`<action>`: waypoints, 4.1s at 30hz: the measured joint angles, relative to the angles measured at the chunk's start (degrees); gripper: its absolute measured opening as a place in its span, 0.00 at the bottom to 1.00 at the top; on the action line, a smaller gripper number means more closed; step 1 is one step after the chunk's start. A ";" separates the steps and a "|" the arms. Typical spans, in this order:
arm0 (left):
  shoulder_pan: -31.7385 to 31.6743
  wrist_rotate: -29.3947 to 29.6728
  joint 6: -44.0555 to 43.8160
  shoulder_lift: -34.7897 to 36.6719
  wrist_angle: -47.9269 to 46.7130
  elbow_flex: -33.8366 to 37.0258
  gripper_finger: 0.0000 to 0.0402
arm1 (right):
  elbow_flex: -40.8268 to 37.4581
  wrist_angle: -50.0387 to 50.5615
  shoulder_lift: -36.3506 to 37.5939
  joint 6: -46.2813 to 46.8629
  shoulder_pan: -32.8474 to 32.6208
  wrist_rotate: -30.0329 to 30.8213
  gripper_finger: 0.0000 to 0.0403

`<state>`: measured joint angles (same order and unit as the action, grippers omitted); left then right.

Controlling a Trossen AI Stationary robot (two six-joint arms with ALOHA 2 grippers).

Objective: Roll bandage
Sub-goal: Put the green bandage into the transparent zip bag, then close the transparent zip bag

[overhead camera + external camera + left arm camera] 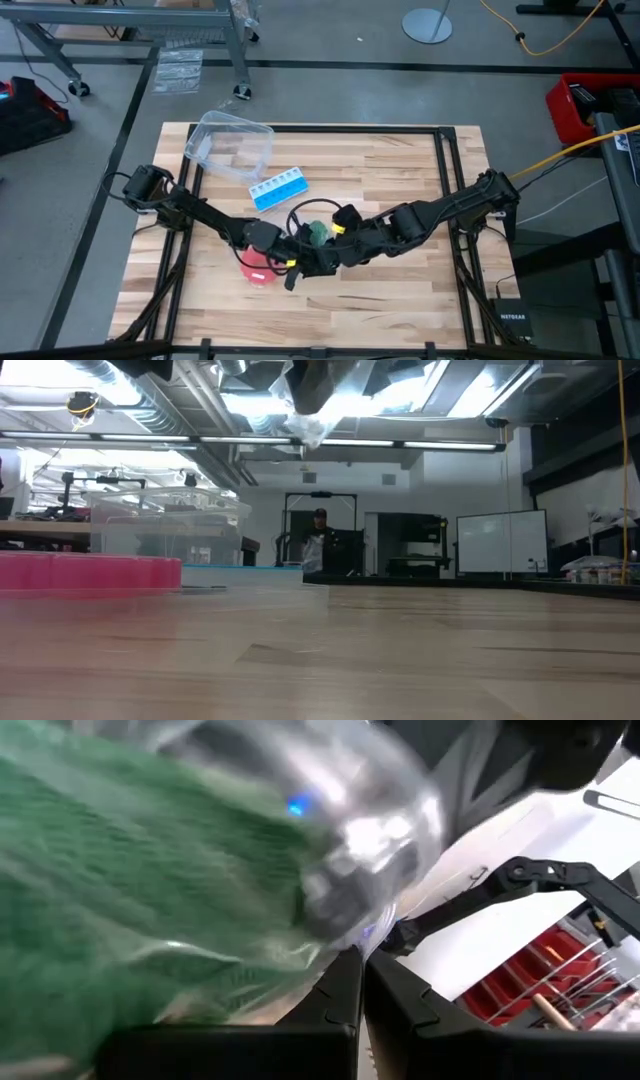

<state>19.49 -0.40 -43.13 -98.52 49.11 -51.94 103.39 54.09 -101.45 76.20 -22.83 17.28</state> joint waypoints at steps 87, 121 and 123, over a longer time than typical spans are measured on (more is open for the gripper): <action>-21.44 -42.86 -1.44 5.97 -16.04 0.04 0.00 | 0.02 18.94 -1.76 -39.56 -0.86 9.09 0.45; -20.96 -44.40 4.28 5.95 -24.58 0.07 0.00 | 0.02 14.99 -3.96 -48.50 3.82 -10.71 0.45; -20.96 -44.37 4.28 5.95 -24.58 0.07 0.00 | 0.02 13.38 -3.96 -48.69 3.82 -10.01 0.45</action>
<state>-1.48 -44.77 -38.85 -92.58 24.53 -51.88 103.42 67.47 -105.41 27.52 -19.00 7.26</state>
